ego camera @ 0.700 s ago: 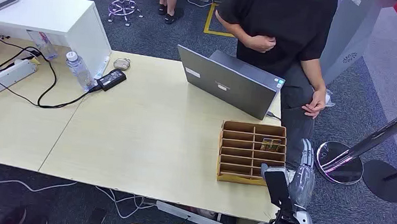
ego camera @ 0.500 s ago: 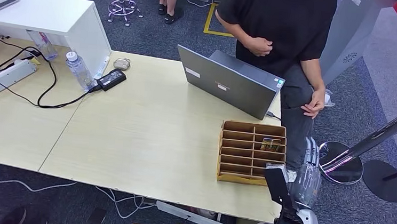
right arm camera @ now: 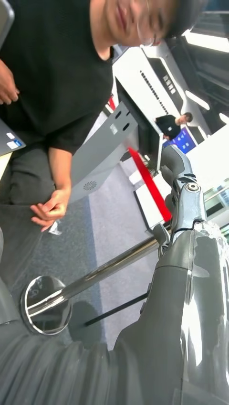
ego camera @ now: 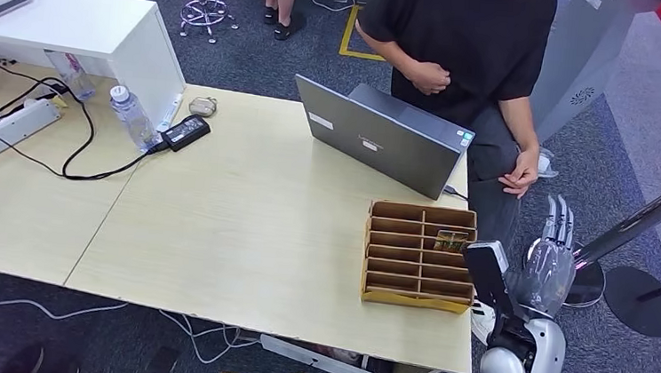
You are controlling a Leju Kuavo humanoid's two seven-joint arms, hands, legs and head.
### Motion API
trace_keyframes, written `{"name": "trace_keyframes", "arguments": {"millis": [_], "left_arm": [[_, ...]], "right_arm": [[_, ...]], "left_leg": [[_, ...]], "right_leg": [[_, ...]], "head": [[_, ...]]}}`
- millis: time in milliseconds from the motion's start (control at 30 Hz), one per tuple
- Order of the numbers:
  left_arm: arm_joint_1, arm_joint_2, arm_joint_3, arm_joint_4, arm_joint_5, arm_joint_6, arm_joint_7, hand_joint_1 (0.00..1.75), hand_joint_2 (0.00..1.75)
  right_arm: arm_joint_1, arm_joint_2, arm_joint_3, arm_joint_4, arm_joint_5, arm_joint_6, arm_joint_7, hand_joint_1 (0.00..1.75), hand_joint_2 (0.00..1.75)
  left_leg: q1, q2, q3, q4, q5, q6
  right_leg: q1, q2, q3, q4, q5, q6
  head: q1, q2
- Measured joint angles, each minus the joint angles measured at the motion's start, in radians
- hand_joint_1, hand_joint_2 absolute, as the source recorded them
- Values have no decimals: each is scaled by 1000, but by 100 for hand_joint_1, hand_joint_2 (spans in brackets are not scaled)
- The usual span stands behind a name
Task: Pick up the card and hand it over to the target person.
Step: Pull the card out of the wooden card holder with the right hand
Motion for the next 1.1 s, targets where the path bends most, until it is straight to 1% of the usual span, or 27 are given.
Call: {"name": "trace_keyframes", "arguments": {"millis": [67, 200, 267, 300, 367, 433, 467, 500, 533, 667, 733, 800, 833, 1033, 1100], "left_arm": [[0, 1, -1, 0, 0, -2, 0, 0, 0], [0, 1, -1, 0, 0, -3, 0, 0, 0], [0, 2, -2, 0, -1, -4, 0, 0, 0], [0, 2, -3, -1, -1, -5, 0, 0, 0], [0, 3, -7, -1, -4, -6, -2, 0, 0], [0, 4, -12, 0, -5, -5, -3, 0, 0], [-1, 5, -13, 0, -5, -3, -4, 0, 0], [-1, 6, -14, -1, -5, -2, -6, 0, 0], [-1, 8, -14, -1, -5, -2, -7, 0, 0], [-1, 13, -13, 0, 1, -5, -10, 0, 0], [-1, 14, -12, 0, 3, -6, -12, 0, 0], [-1, 14, -12, 1, 4, -7, -12, 0, 0], [-1, 14, -13, 1, 4, -7, -13, 0, 0], [0, 13, -13, 2, 9, -6, -14, 0, 0], [0, 12, -11, 1, 11, -7, -14, 0, 0]], "right_arm": [[-8, 2, 6, 4, -6, 7, 0, 9, 175], [-9, 3, 7, 4, -6, 8, 0, 9, 175], [-11, 2, 10, 6, -11, 11, -1, 14, 175], [-13, 2, 12, 9, -16, 15, -2, 24, 175], [-27, -1, 22, 24, -31, 32, -2, 55, 175], [-48, -9, 44, 49, -40, 62, 2, 99, 175], [-57, -14, 56, 56, -40, 81, 7, 114, 175], [-68, -22, 71, 63, -37, 105, 14, 125, 175], [-76, -30, 85, 63, -30, 129, 24, 129, 175], [-88, -55, 125, 28, 7, 204, 75, 130, 175], [-87, -62, 135, 12, 20, 223, 92, 122, 175], [-86, -66, 143, 1, 30, 238, 104, 107, 175], [-86, -68, 147, -5, 34, 246, 109, 105, 175], [-90, -76, 160, -9, 58, 281, 138, 107, 175], [-90, -77, 161, -10, 60, 284, 139, 96, 175]], "left_leg": [[0, 1, 0, 0, 0, 0], [0, 0, -1, 0, 0, 0], [0, -1, -1, 0, 0, 0], [0, -1, -1, 0, 0, 0], [0, 0, 0, 0, 0, 0], [0, 0, -1, 0, 0, 0], [0, 0, -1, 0, 0, 0], [0, 1, -1, 0, 0, 0], [0, 0, 0, 0, 0, 0], [0, -1, -1, 0, 0, 0], [0, -1, -1, 0, 0, 0], [0, -1, 0, 0, 0, 0], [0, -1, 0, 0, 0, 0], [0, -1, -1, 1, 0, 0], [0, -1, -2, 1, 0, 0]], "right_leg": [[0, 1, -1, 0, 0, 0], [0, 0, -1, 1, 0, 0], [0, 0, 0, 0, 0, 0], [0, -1, 0, 0, 0, 0], [0, 0, 0, 0, 0, 0], [0, 0, -1, 0, 0, 0], [0, 0, -1, 0, 0, 0], [0, 1, -1, 0, 0, 0], [0, 1, 0, 0, 0, 0], [0, 0, -1, 0, 0, 0], [0, -1, 0, 0, 0, 0], [0, -1, 0, 0, 0, 0], [0, -1, 0, 0, 0, 0], [0, -1, -1, 1, -1, 0], [0, -1, -1, 1, -1, 0]], "head": [[0, 0], [0, 0], [0, 0], [0, 0], [0, 0], [0, 0], [0, 0], [0, 0], [0, 0], [0, 0], [0, 0], [0, 0], [0, 0], [0, 0], [0, 0]]}}
